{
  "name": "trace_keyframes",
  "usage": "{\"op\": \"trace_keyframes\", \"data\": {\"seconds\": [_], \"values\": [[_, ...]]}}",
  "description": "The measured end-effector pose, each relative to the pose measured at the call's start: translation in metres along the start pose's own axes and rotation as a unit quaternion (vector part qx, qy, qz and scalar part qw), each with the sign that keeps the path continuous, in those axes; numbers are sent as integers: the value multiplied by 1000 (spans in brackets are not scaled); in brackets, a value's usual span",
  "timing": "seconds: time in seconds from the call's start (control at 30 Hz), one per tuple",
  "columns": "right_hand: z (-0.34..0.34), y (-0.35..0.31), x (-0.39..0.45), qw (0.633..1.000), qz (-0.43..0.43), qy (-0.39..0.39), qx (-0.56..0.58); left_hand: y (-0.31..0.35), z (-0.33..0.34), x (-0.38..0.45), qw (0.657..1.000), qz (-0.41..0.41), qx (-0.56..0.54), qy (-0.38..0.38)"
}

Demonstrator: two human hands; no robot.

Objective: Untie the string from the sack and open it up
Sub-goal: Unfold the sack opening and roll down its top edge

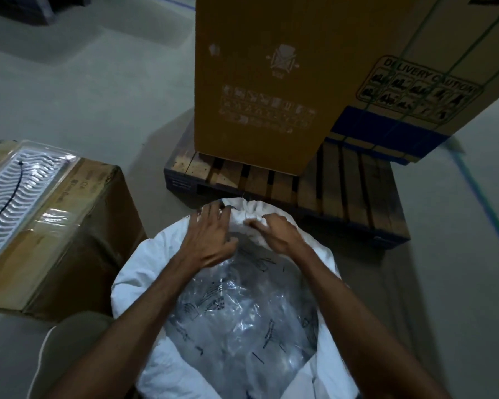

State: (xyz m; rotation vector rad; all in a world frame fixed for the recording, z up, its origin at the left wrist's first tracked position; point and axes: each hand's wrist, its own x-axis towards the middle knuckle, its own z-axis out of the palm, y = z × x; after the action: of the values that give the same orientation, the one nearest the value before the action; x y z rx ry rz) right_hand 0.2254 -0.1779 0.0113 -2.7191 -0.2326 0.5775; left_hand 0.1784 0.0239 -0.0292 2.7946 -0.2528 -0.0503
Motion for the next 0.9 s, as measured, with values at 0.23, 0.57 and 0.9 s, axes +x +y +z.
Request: {"op": "trace_keyframes", "data": {"seconds": [0.23,0.57,0.9], "values": [[-32,11,16,984,97,-99,115,17,-4,26,997,74,-13,-15],[14,55,-53,988,50,136,-51,19,-21,72,967,-122,-142,-174],[-34,74,-35,920,63,-65,381,91,-9,69,977,150,45,-141]]}}
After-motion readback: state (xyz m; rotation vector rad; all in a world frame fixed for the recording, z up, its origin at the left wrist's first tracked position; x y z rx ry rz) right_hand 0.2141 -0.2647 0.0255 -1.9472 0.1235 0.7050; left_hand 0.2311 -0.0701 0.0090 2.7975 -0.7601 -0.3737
